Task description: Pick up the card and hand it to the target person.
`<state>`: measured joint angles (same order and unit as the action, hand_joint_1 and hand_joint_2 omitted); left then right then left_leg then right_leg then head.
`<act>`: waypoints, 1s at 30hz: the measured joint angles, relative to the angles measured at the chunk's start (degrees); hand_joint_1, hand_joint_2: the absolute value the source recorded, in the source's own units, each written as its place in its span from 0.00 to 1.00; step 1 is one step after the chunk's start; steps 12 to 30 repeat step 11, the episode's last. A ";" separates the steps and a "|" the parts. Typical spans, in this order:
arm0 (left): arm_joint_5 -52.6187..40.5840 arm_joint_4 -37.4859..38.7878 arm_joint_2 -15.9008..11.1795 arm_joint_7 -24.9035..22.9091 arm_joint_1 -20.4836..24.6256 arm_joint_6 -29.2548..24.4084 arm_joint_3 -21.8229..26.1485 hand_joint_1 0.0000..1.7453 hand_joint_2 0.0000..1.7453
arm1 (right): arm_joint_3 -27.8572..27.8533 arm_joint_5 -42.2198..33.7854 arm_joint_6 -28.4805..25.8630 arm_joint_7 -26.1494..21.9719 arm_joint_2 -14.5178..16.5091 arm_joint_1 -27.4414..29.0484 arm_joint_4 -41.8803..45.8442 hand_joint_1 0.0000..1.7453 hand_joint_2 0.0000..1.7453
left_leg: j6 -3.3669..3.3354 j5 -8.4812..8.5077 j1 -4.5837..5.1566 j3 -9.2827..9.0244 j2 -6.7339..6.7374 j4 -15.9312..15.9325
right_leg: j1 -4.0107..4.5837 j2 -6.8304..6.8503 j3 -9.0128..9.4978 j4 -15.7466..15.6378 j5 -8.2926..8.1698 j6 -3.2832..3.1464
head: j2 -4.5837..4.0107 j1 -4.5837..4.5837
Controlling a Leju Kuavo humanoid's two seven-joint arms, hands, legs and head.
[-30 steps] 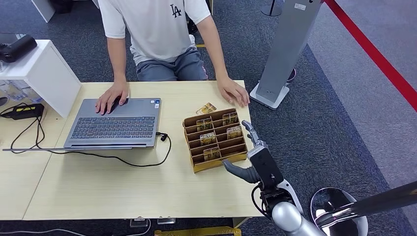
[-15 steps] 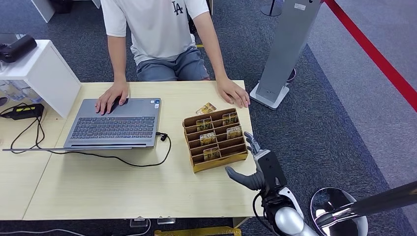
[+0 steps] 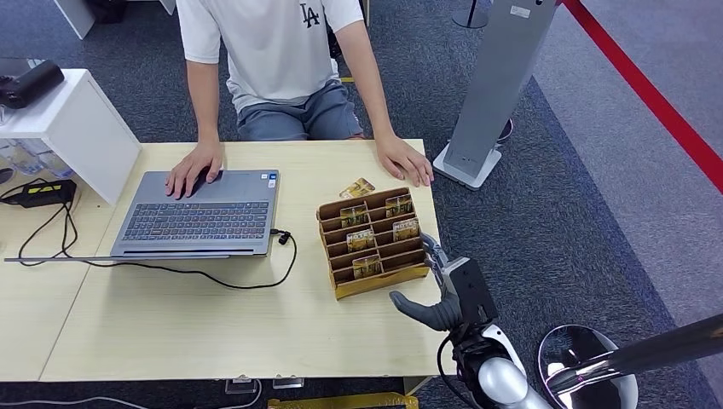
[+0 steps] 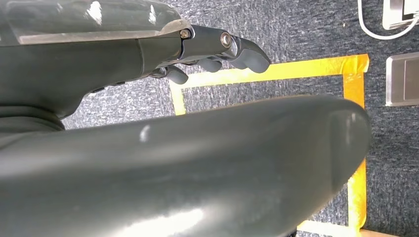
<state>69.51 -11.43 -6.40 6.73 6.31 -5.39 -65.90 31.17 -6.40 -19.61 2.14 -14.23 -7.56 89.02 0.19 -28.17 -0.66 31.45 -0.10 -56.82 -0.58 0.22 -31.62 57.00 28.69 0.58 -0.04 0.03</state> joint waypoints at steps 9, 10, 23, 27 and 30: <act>0.02 0.00 0.00 -0.02 0.00 -0.01 0.01 0.00 0.00 | -0.16 0.00 0.01 0.00 0.00 0.00 -0.08 0.00 1.00 | 0.00 0.00 0.00 0.00 0.00 0.00 | 0.00 0.00 0.00 0.00 0.00 0.00 | 0.00 -0.01; 0.02 0.00 0.00 -0.02 0.00 0.00 0.01 0.00 0.00 | -0.19 0.01 0.01 -0.01 0.00 0.00 -0.08 0.00 1.00 | 0.00 0.00 0.00 0.00 0.00 0.00 | 0.00 0.00 0.00 0.00 0.00 0.00 | 0.00 -0.01; 0.02 0.00 0.00 -0.02 0.00 0.00 0.01 0.00 0.00 | -0.20 0.01 0.01 -0.01 0.00 0.00 -0.07 0.00 1.00 | 0.00 0.00 0.00 0.00 0.00 0.00 | 0.00 0.00 0.00 0.00 0.00 0.00 | 0.00 -0.01; 0.02 0.00 0.00 -0.02 0.00 0.00 0.01 0.00 0.00 | -0.20 0.01 0.01 -0.01 0.00 0.00 -0.07 0.00 1.00 | 0.00 0.00 0.00 0.00 0.00 0.00 | 0.00 0.00 0.00 0.00 0.00 0.00 | 0.00 -0.01; 0.02 0.00 0.00 -0.02 0.00 0.00 0.01 0.00 0.00 | -0.20 0.01 0.01 -0.01 0.00 0.00 -0.07 0.00 1.00 | 0.00 0.00 0.00 0.00 0.00 0.00 | 0.00 0.00 0.00 0.00 0.00 0.00 | 0.00 -0.01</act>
